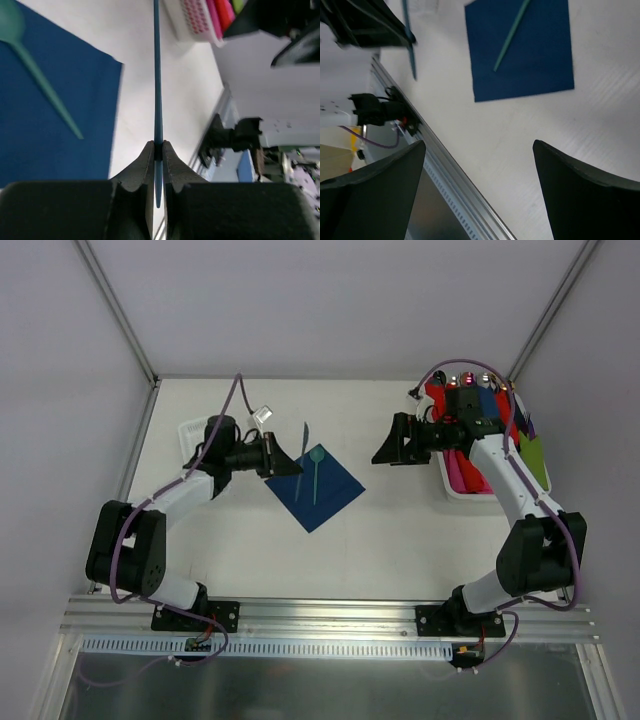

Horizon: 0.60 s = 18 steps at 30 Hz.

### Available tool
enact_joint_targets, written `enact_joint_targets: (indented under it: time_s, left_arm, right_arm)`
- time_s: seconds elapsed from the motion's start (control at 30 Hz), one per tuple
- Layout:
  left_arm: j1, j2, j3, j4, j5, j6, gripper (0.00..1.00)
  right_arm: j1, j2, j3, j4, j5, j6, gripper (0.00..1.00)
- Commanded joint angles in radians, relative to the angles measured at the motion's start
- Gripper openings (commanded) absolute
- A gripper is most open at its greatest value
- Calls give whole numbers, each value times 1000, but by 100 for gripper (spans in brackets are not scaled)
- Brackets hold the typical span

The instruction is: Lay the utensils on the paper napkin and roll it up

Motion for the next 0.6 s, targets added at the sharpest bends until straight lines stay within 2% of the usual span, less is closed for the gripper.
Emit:
enact_joint_targets:
  time_s: [0.0,0.03,0.1,0.17,0.4,0.57]
  left_arm:
    - [-74,-65,-94,507,122,-274,0]
    - [-118,-65,-123,566,121,-341,0]
    - [-158,-62,-137,660,115,-380,0]
    - [-208,-62,-143,692,98,-417,0]
    - [-308,-34,-140,774,47,-486,0]
    - [-339,3,-134,826,27,-520,0]
  right_arm:
    - [-5,-22,19,273,-200,224,93]
    - [-5,-26,-18,338,-214,346,92]
    - [-2,-34,-56,507,-230,445,91]
    - [7,-19,-61,543,-244,508,91]
    - [56,-16,-69,584,-270,525,92]
    - [84,-61,-95,620,-290,519,91]
